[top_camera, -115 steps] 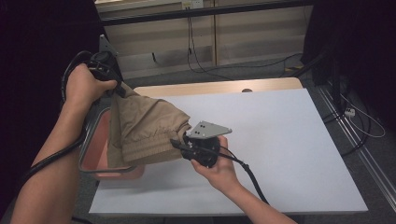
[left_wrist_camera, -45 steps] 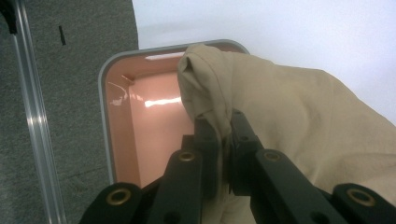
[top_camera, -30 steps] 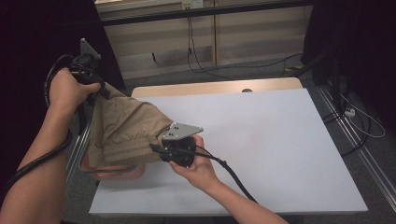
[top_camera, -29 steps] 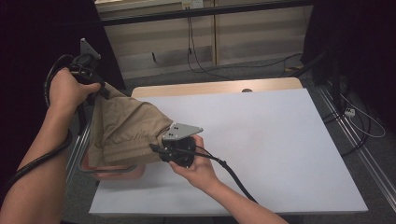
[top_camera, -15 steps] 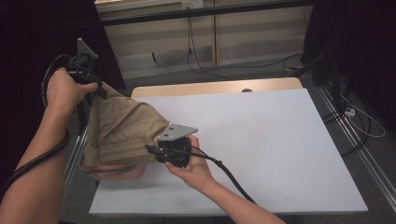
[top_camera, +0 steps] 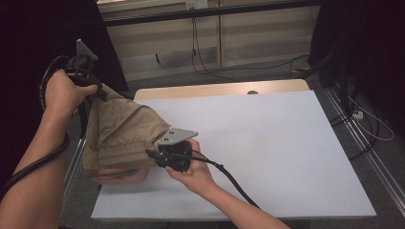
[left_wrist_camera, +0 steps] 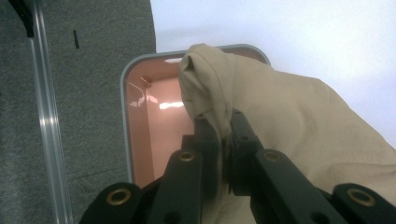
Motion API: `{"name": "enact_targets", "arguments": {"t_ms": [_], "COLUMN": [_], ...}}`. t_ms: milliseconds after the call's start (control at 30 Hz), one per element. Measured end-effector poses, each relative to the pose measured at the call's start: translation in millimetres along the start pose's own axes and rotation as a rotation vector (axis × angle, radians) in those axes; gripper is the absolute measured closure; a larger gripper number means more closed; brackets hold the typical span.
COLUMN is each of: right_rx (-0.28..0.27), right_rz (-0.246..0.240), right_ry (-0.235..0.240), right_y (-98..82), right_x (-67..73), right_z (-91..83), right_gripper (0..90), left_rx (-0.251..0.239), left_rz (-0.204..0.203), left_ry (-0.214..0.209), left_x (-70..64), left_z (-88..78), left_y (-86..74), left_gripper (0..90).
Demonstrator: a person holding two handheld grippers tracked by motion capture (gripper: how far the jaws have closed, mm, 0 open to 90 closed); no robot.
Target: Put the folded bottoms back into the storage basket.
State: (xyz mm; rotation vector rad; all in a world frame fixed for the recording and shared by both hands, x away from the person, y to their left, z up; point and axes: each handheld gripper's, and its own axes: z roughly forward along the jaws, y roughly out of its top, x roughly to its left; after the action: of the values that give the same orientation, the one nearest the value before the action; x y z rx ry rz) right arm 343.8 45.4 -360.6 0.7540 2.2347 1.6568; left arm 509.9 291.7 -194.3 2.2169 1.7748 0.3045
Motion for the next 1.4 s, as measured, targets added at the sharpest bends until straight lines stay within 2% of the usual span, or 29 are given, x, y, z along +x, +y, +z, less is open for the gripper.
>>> {"name": "enact_targets", "arguments": {"t_ms": [667,1200,1400], "right_rx": [0.004,0.007,0.005], "right_rz": [-0.009,-0.016,-0.016], "right_ry": [0.010,0.025,0.029], "right_y": [-1.0,0.5,1.5], "right_x": [2.6,7.6,8.9], "right_z": [5.8,14.7,17.3], "right_gripper": [71.7,71.5,71.3], "left_rx": [-0.002,0.004,-0.007], "left_rz": [-0.010,-0.016,-0.020], "left_ry": [0.006,0.007,0.010], "left_x": [6.4,17.1,19.0], "left_z": [2.7,3.2,1.8], "left_y": [-2.1,-5.2,-5.0], "left_gripper": [84.9,84.9,84.9]}}
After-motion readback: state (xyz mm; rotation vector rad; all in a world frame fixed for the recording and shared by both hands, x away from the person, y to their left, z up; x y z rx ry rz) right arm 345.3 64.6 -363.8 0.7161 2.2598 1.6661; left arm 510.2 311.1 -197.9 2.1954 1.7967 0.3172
